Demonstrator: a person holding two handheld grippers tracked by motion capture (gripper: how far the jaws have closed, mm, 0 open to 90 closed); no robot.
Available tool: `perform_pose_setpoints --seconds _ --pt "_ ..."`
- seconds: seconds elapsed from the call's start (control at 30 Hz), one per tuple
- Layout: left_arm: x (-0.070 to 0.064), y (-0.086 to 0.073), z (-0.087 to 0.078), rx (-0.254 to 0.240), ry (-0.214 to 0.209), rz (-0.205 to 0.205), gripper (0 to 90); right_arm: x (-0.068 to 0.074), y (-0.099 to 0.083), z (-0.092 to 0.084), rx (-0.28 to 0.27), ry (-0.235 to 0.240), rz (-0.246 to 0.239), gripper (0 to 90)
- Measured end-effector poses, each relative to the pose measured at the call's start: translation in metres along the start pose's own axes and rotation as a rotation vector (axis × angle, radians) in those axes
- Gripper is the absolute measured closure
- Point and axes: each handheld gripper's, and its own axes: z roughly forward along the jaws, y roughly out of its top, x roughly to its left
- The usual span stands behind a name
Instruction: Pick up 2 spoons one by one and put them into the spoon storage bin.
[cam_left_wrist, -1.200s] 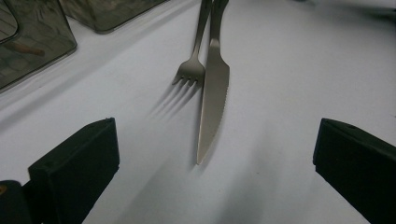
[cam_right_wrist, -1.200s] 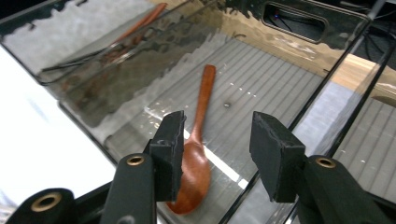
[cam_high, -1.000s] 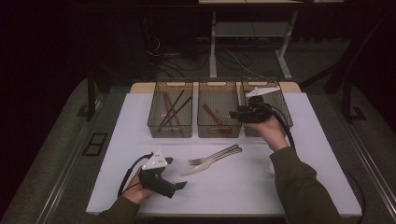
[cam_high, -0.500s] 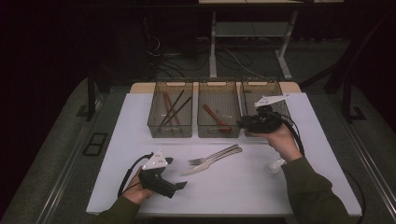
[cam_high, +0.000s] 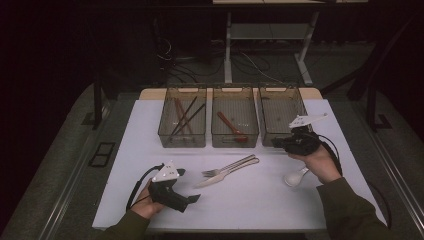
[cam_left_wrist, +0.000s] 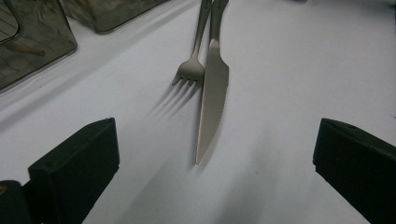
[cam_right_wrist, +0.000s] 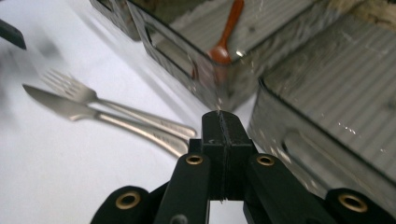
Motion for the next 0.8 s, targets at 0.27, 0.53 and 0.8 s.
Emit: perform_pose_setpoints --seconds 0.27,0.53,0.8 --pt "0.0 0.0 -0.001 -0.002 -0.001 0.002 0.0 -0.007 -0.02 -0.009 0.026 -0.016 0.019 89.6" --pt "0.0 0.0 -0.001 -0.002 0.0 0.002 0.0 -0.015 -0.043 -0.013 0.089 -0.063 0.029 89.5" --pt "-0.001 0.0 0.0 -0.003 -0.001 0.0 0.0 -0.027 -0.063 -0.015 0.149 -0.113 0.048 89.6"
